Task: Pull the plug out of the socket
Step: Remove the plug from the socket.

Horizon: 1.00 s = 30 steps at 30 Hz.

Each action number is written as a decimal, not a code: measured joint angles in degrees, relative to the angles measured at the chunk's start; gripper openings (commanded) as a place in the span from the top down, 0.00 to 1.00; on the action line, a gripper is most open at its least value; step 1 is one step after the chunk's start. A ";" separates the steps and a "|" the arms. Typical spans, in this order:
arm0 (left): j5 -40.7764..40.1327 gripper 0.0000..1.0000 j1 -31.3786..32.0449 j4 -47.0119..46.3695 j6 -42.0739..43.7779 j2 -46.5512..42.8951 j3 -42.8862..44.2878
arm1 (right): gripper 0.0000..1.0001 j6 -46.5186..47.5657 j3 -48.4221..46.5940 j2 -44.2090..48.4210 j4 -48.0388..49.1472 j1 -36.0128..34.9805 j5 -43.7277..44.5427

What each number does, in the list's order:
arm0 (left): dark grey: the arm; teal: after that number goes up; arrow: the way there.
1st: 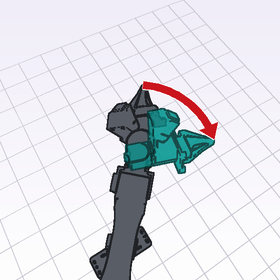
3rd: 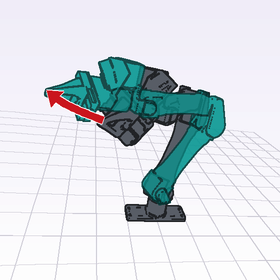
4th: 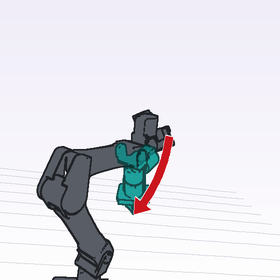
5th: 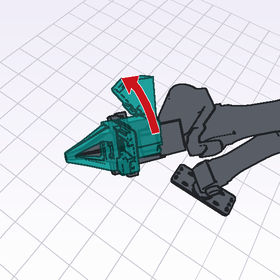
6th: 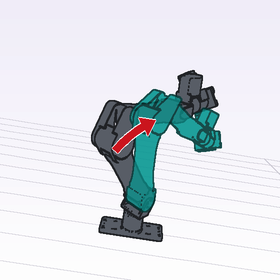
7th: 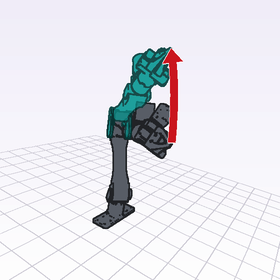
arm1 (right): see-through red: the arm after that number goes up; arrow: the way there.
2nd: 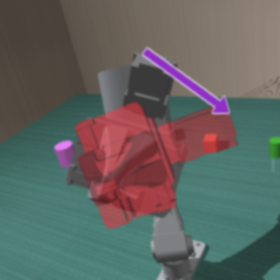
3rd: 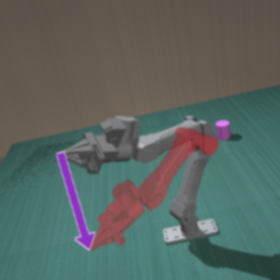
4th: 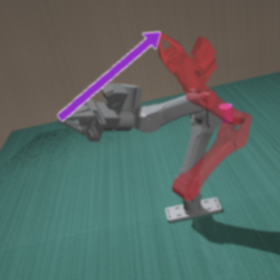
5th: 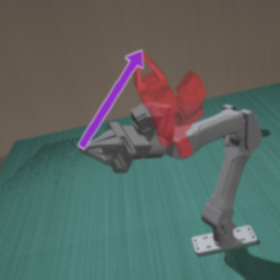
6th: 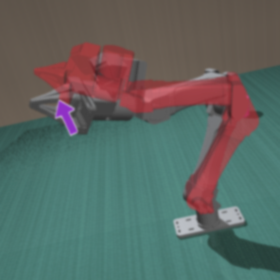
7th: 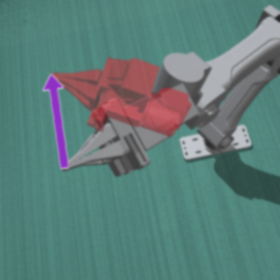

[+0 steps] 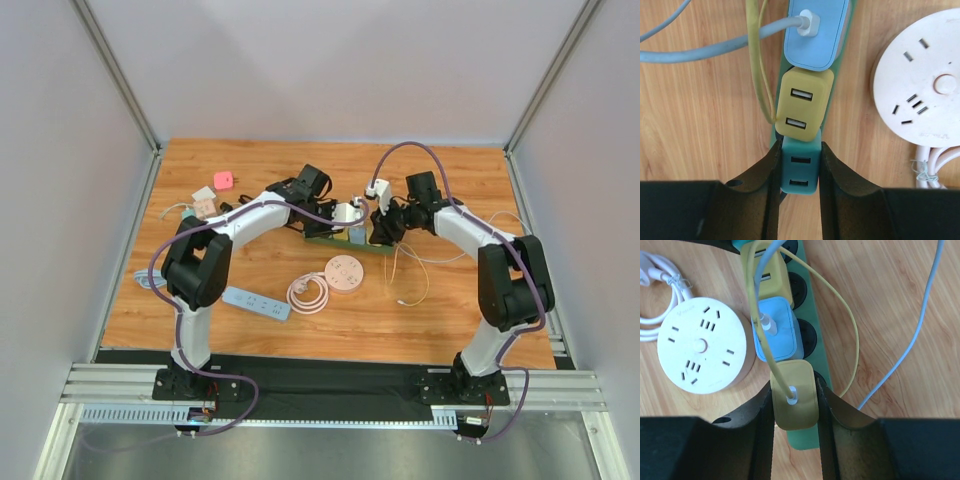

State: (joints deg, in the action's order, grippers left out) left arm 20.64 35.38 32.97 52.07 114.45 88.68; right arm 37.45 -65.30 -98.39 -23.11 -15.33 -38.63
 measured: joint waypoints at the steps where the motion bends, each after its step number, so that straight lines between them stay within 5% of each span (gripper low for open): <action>1: -0.13 1.00 -0.17 -0.11 0.11 0.07 0.02 | 1.00 -1.53 -0.63 -0.81 0.17 -0.09 0.00; 11: -2.56 1.00 -0.87 0.26 0.61 0.55 1.01 | 1.00 -9.81 -7.04 -4.50 -3.13 -0.83 0.98; 21: -3.10 1.00 1.07 1.97 5.99 0.79 1.03 | 1.00 2.78 2.08 1.49 -0.02 -1.53 2.27; 30: -2.64 1.00 1.31 2.67 11.02 0.90 0.94 | 1.00 2.64 7.17 5.05 5.68 -3.34 7.91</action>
State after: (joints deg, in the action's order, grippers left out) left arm 18.00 36.69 35.64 63.09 115.35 89.62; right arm 40.10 -58.13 -93.34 -17.43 -18.68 -30.72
